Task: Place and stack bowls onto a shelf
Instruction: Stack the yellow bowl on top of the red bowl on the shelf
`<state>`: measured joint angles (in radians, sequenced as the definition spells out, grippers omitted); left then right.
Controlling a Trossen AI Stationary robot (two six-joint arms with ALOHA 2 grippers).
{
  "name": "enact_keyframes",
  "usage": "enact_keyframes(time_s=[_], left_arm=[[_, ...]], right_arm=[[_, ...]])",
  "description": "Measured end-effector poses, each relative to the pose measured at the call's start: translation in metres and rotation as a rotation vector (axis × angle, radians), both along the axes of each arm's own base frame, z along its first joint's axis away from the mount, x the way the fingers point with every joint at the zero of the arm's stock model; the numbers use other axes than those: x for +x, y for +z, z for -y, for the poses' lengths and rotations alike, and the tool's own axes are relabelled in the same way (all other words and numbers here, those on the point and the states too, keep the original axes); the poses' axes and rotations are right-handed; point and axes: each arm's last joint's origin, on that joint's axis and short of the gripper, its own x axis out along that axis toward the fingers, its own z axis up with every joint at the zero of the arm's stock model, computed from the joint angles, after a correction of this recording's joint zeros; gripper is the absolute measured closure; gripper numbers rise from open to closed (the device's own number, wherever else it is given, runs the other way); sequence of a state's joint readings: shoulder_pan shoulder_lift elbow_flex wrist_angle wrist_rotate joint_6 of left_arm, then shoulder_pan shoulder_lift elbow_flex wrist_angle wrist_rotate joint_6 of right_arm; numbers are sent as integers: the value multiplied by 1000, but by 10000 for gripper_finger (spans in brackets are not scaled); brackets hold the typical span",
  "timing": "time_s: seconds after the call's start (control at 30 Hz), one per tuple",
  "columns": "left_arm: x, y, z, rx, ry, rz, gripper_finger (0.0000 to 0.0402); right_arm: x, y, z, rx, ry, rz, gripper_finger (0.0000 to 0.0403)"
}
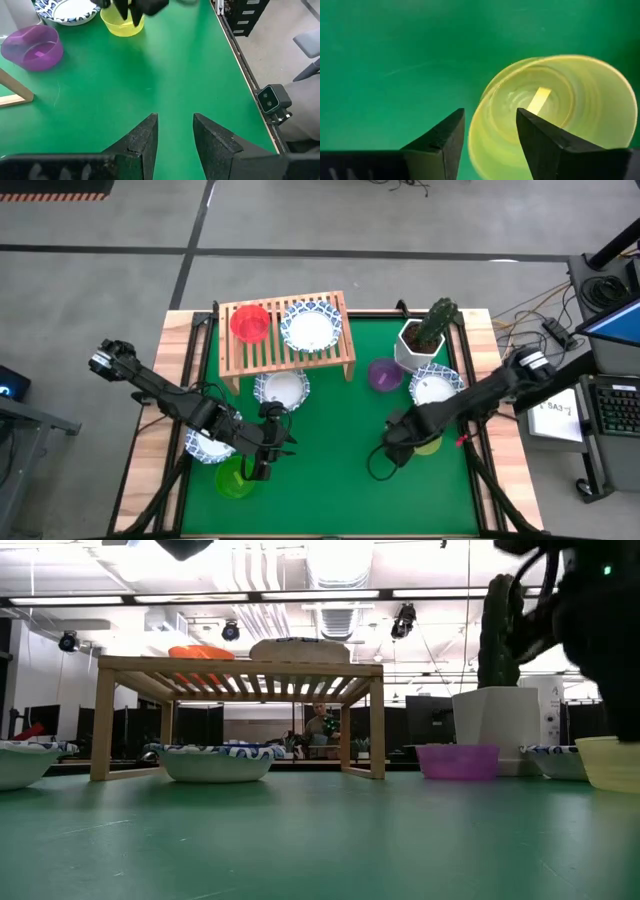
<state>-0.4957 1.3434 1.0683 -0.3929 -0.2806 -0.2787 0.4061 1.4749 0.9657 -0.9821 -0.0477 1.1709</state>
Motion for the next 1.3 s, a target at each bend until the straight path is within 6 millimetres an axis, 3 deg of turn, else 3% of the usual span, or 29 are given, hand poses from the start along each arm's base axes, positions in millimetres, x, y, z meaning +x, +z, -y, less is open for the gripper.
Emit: enact_keyframes(time_s=[0.13, 0.33, 0.47, 0.7, 0.87, 1.07, 1.3], left_arm=[[1, 2, 1, -11, 0, 21, 295], [3, 4, 1, -25, 0, 47, 295], [4, 7, 2, -30, -8, 80, 295], [10, 20, 5, -20, -35, 225, 289], [17, 24, 9, -3, -63, 313, 259], [33, 6, 21, 9, -194, 294, 211], [50, -21, 24, 45, -199, 228, 202]], right_arm=[[7, -15, -2, -27, 38, -50, 269], [18, -18, -9, 6, 154, -20, 381], [31, 2, -16, 90, 311, 130, 392], [64, 50, -33, 225, 846, 788, 394], [80, 67, -35, 253, 1144, 1117, 394], [89, 70, -26, 191, 1261, 1223, 394], [92, 70, -20, 174, 1268, 1236, 394]])
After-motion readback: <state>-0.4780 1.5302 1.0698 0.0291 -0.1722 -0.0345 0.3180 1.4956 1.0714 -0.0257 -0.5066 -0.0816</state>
